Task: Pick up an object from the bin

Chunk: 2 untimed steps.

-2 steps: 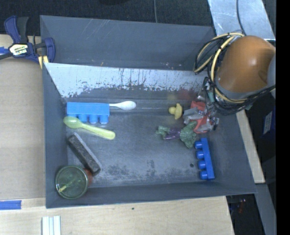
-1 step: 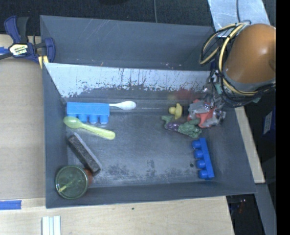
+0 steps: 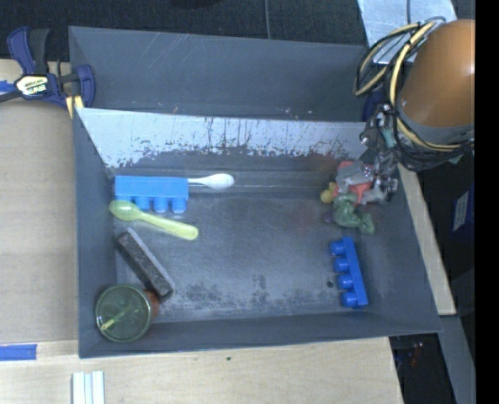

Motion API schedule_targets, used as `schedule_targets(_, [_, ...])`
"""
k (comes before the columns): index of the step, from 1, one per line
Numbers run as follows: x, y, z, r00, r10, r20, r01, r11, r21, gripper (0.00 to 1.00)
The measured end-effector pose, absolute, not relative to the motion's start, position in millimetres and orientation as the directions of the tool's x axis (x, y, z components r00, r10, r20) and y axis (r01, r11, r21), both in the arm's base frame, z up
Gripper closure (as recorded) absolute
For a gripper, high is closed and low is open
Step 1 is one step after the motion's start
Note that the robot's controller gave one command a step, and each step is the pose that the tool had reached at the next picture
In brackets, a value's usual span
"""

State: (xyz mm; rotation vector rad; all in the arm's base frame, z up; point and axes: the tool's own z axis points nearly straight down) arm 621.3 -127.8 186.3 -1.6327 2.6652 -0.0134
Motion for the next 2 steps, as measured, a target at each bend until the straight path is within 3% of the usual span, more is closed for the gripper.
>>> schedule_targets(2, [621.8, -127.6, 227.7, -0.456, -0.89, -0.012, -0.89, 0.456, -0.018, 1.0])
